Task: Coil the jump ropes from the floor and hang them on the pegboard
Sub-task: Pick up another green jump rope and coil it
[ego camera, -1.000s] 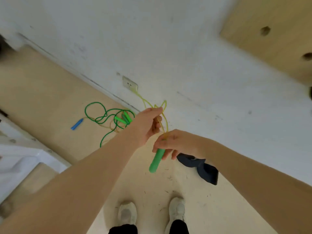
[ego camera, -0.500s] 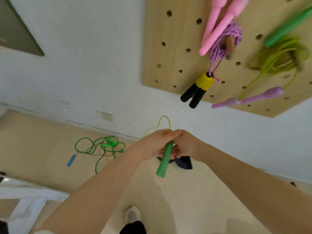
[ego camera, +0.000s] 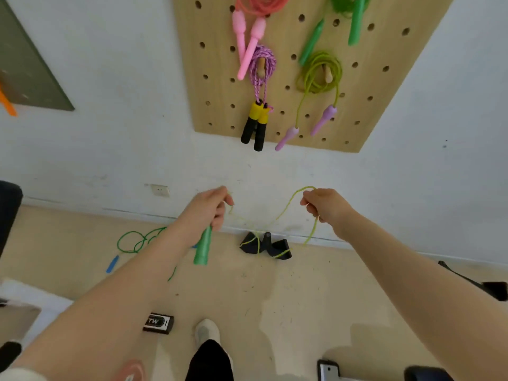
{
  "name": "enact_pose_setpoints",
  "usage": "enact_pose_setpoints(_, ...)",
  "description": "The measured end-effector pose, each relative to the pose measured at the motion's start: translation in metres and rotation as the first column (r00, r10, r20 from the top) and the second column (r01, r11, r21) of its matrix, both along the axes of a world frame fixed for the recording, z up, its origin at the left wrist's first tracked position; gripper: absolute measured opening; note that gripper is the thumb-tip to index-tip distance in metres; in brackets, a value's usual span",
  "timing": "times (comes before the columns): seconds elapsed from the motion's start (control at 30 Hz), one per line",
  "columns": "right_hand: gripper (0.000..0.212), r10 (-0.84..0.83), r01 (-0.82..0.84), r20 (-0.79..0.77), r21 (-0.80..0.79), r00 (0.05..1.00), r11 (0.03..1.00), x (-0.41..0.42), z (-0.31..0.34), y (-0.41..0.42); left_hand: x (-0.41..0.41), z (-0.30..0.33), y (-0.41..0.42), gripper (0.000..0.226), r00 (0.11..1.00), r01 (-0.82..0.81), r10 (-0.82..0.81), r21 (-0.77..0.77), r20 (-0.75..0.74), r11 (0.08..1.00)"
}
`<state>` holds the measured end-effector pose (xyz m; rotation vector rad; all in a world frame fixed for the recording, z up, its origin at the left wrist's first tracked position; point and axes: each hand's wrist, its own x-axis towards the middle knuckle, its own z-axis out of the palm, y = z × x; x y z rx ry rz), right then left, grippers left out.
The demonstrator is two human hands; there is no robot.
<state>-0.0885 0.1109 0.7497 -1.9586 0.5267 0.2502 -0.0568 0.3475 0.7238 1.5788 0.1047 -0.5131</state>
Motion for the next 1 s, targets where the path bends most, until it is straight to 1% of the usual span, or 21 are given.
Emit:
enact_pose_setpoints(0.07, 0.025, -0.050, 0.052, -0.045, 0.047, 0.998, 0.998, -0.029, -0.007, -0.017, -0.021, 0.012, 0.006, 0.035, 0.982, -0.161, 0.171, -0.119, 0.076, 0.980)
enact_pose_setpoints(0.13, 0.015, -0.047, 0.050, -0.190, 0.015, 0.981, 0.999, -0.056, -0.008, -0.026, -0.041, 0.031, 0.009, 0.044, 0.972, -0.156, 0.183, -0.173, 0.148, 0.972)
enact_pose_setpoints(0.17, 0.021, -0.018, -0.004, -0.269, -0.079, 0.963, 0.997, -0.066, -0.006, -0.027, -0.053, 0.042, 0.011, 0.046, 0.972, -0.104, 0.136, -0.170, 0.190, 0.980)
enact_pose_setpoints(0.23, 0.053, 0.076, -0.200, -0.353, -0.331, 0.932, 0.922, -0.081, -0.002, -0.023, -0.074, 0.065, 0.012, 0.043, 0.956, 0.042, -0.011, -0.099, 0.292, 0.994)
enact_pose_setpoints(0.27, 0.062, 0.132, -0.245, -0.291, -0.396, 0.948, 0.885, -0.087, 0.003, -0.018, -0.085, 0.076, 0.010, 0.040, 0.934, 0.111, -0.089, -0.042, 0.346, 0.993)
enact_pose_setpoints(0.3, 0.069, 0.208, -0.260, -0.176, -0.366, 0.962, 0.893, -0.093, 0.010, -0.009, -0.094, 0.087, 0.007, 0.037, 0.908, 0.171, -0.161, 0.008, 0.387, 0.985)
enact_pose_setpoints(0.37, 0.075, 0.379, -0.369, 0.066, -0.125, 0.923, 0.921, -0.103, 0.030, 0.014, -0.110, 0.105, 0.000, 0.034, 0.875, 0.291, -0.285, 0.047, 0.391, 0.956)
enact_pose_setpoints(0.4, 0.075, 0.458, -0.459, 0.132, -0.026, 0.879, 0.888, -0.107, 0.039, 0.026, -0.116, 0.113, -0.004, 0.035, 0.865, 0.336, -0.330, 0.052, 0.379, 0.941)
enact_pose_setpoints(0.43, 0.071, 0.532, -0.547, 0.179, 0.039, 0.827, 0.837, -0.110, 0.047, 0.037, -0.120, 0.120, -0.008, 0.036, 0.855, 0.365, -0.359, 0.058, 0.373, 0.929)
enact_pose_setpoints(0.47, 0.060, 0.582, -0.608, 0.222, 0.073, 0.782, 0.790, -0.111, 0.052, 0.045, -0.125, 0.126, -0.012, 0.038, 0.848, 0.379, -0.374, 0.063, 0.376, 0.923)
enact_pose_setpoints(0.53, 0.021, 0.581, -0.628, 0.287, 0.103, 0.762, 0.772, -0.116, 0.064, 0.056, -0.132, 0.134, -0.017, 0.040, 0.842, 0.373, -0.358, 0.044, 0.404, 0.927)
enact_pose_setpoints(0.57, 0.010, 0.540, -0.599, 0.311, 0.133, 0.782, 0.790, -0.117, 0.067, 0.057, -0.132, 0.135, -0.017, 0.039, 0.847, 0.345, -0.312, 0.001, 0.430, 0.939)
enact_pose_setpoints(0.63, 0.019, 0.451, -0.520, 0.322, 0.175, 0.833, 0.836, -0.117, 0.063, 0.048, -0.131, 0.133, -0.011, 0.038, 0.875, 0.243, -0.138, -0.176, 0.464, 0.954)
enact_pose_setpoints(0.7, 0.019, 0.356, -0.436, 0.334, 0.203, 0.873, 0.877, -0.119, 0.057, 0.030, -0.125, 0.126, 0.005, 0.043, 0.909, 0.137, 0.062, -0.436, 0.412, 0.889)
enact_pose_setpoints(0.73, 0.019, 0.304, -0.395, 0.344, 0.235, 0.888, 0.888, -0.119, 0.055, 0.020, -0.123, 0.122, 0.015, 0.042, 0.927, 0.100, 0.120, -0.543, 0.355, 0.834)
enact_pose_setpoints(0.77, 0.021, 0.248, -0.354, 0.350, 0.280, 0.903, 0.893, -0.120, 0.054, 0.011, -0.121, 0.118, 0.024, 0.036, 0.946, 0.074, 0.133, -0.596, 0.295, 0.799)
enact_pose_setpoints(0.8, 0.023, 0.210, -0.326, 0.361, 0.299, 0.909, 0.897, -0.120, 0.057, 0.005, -0.121, 0.115, 0.031, 0.031, 0.965, 0.056, 0.107, -0.587, 0.239, 0.807)
enact_pose_setpoints(0.83, 0.025, 0.198, -0.318, 0.376, 0.290, 0.905, 0.903, -0.119, 0.062, 0.002, -0.122, 0.111, 0.034, 0.031, 0.980, 0.057, 0.050, -0.517, 0.190, 0.854)
enact_pose_setpoints(0.9, 0.026, 0.238, -0.344, 0.414, 0.205, 0.879, 0.916, -0.117, 0.077, 0.006, -0.126, 0.106, 0.033, 0.038, 0.985, 0.158, -0.126, -0.306, 0.120, 0.939)
enact_pose_setpoints(0.93, 0.025, 0.261, -0.361, 0.437, 0.163, 0.861, 0.918, -0.116, 0.085, 0.012, -0.129, 0.105, 0.029, 0.039, 0.974, 0.223, -0.206, -0.237, 0.094, 0.945)
enact_pose_setpoints(1.0, 0.024, 0.251, -0.341, 0.479, 0.110, 0.841, 0.934, -0.110, 0.096, 0.023, -0.135, 0.107, 0.017, 0.032, 0.942, 0.334, -0.318, -0.188, 0.109, 0.924)
